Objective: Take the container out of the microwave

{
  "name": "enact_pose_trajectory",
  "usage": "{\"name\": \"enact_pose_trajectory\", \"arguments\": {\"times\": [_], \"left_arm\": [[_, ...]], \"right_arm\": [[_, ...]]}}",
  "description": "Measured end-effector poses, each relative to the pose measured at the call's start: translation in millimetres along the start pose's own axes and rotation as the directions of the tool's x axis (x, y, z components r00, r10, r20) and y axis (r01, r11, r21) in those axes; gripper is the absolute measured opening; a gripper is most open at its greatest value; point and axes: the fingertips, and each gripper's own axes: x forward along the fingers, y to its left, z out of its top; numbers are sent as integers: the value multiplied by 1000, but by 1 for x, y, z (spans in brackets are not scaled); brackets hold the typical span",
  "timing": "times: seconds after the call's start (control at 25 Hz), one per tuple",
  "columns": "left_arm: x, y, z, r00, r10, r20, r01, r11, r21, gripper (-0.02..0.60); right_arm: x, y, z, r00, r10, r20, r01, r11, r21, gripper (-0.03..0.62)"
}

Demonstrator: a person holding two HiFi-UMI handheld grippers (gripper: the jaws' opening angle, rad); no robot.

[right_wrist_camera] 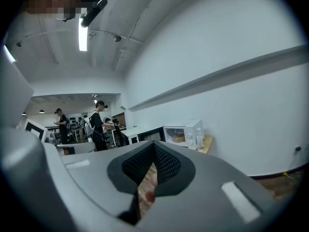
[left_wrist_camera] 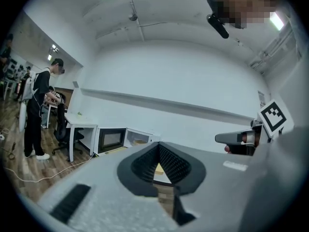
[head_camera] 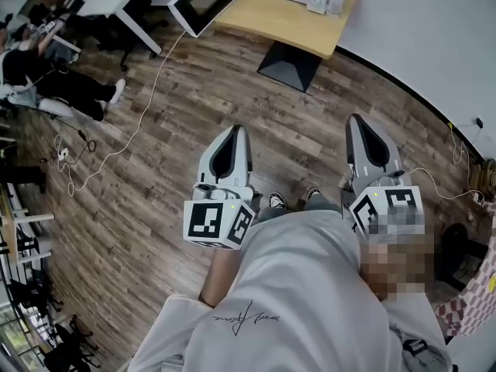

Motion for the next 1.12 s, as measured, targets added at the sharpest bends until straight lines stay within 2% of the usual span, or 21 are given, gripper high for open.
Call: {"name": "enact_pose_trajectory", "arguments": {"times": [0.12, 0.32, 0.48, 0.72, 0.92, 1.12], "left_arm": [[-2, 7, -4, 1000, -9, -11, 8, 1000, -6, -3], [3, 13, -10, 999, -27, -17, 27, 999, -35, -3], [28, 18, -10, 999, -37, -34, 37, 999, -24, -3], [90, 50, 12, 1000, -14, 8, 14, 1000, -1, -3], [156, 71, 51, 993, -57, 107, 62, 997, -44, 0], [232, 84, 62, 993, -76, 87, 79, 997, -26, 0]], "right_arm": [[9, 12, -5, 1000, 12, 12, -13, 1000, 27, 6], [22, 36, -6, 997, 75, 29, -74, 996, -46, -2], [46, 33, 1, 990, 133, 42, -132, 991, -28, 8], [123, 21, 8, 986, 169, 11, -169, 985, -21, 11], [199, -5, 23, 983, 185, 1, -185, 983, -20, 11], [269, -39, 36, 981, 190, -21, -191, 981, -20, 11]]}}
